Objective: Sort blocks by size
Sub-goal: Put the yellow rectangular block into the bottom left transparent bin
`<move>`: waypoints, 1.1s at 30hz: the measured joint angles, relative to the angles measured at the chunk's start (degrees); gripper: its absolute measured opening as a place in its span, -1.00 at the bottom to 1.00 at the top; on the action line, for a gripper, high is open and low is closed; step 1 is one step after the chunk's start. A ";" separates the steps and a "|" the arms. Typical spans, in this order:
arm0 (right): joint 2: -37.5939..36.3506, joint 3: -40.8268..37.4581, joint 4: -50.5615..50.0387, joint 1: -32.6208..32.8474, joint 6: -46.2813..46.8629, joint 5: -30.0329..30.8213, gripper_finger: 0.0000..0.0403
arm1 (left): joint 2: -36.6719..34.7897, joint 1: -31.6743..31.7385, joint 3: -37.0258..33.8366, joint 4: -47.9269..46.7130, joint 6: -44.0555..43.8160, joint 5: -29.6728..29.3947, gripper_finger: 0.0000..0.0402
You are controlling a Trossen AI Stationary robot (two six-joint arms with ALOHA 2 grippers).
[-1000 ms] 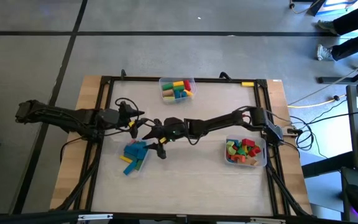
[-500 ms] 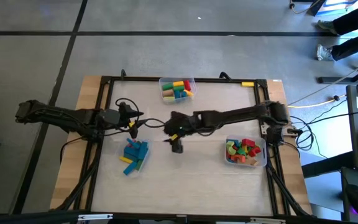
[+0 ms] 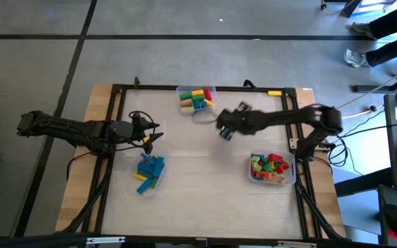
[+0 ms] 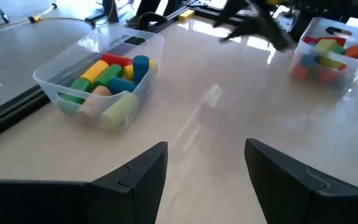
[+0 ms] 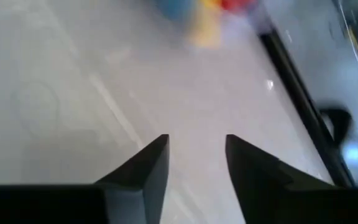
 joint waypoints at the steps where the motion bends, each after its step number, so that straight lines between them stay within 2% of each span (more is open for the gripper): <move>1: -1.34 -1.70 -0.57 -2.35 0.98 -0.07 -0.26 | 0.00 0.00 0.00 0.24 0.25 0.00 0.05; 4: -4.38 -4.94 -4.02 -10.65 2.99 -0.80 -0.37 | 0.00 0.00 0.00 0.50 1.15 -0.01 0.05; 9: -5.04 -6.83 -10.13 -25.39 3.73 -3.30 -0.52 | 0.00 0.09 0.00 0.87 1.78 -0.02 0.05; 13: -5.05 -7.94 -7.83 -34.99 3.37 -4.02 -0.66 | 0.00 0.09 0.00 1.12 1.78 -0.04 0.05; 17: -5.00 -9.19 1.94 -42.63 -0.03 -7.73 -0.83 | 0.00 0.09 0.00 1.04 1.73 -0.04 0.05; 21: -3.04 -10.30 8.21 -48.50 -0.17 -9.86 -0.97 | 0.00 0.09 0.00 1.02 1.28 -0.04 0.05; 27: 2.17 -10.45 12.87 -53.49 -0.18 -9.65 -0.91 | 0.00 0.09 0.00 0.87 1.23 -0.04 0.05; 33: 4.42 -10.48 14.53 -55.23 -1.05 -7.17 -0.98 | 0.00 0.09 0.00 0.81 1.63 -0.06 0.05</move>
